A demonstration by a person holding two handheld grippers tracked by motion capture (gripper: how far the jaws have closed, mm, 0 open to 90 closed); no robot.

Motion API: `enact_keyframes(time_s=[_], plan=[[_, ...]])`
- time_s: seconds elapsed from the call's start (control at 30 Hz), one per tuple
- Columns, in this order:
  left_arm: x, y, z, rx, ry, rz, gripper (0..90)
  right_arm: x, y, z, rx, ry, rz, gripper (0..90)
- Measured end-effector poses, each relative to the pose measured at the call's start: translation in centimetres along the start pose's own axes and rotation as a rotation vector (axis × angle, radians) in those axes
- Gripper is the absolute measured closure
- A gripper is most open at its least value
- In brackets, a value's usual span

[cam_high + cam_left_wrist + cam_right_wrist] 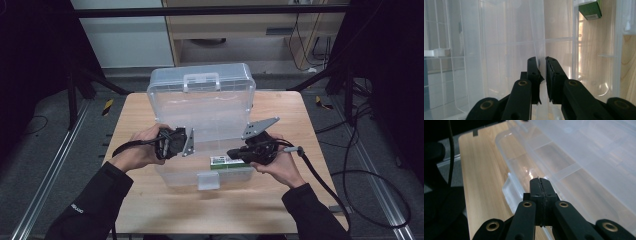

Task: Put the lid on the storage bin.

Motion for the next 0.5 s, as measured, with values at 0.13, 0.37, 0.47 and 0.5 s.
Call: enact_keyframes(time_s=[0.13,0.37,0.47,0.5], plan=[[0.0,0.0,0.1,-0.002,-0.002,0.0,81.0,0.6,0.5,0.5,-0.016,-0.036,0.064,90.0],[0.1,0.0,0.3,-0.01,-0.007,-0.002,80.9,1.9,1.9,2.5,-0.122,-0.116,0.196,90.0],[0.1,0.0,0.4,-0.014,-0.008,-0.003,80.9,2.2,2.4,3.6,-0.173,-0.161,0.232,90.0],[0.1,0.0,0.4,-0.015,-0.009,-0.003,80.9,2.3,2.5,4.0,-0.191,-0.176,0.238,90.0]])
Point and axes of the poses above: each handheld gripper's, and its own axes: y roughly backward along the jaws, x roughly out of its top, z roughly to its right, the point moved 7 cm from there along -y, roughly forward along the jaws, and after that the axes turned 2 degrees about -z, right-handed, at the moved point
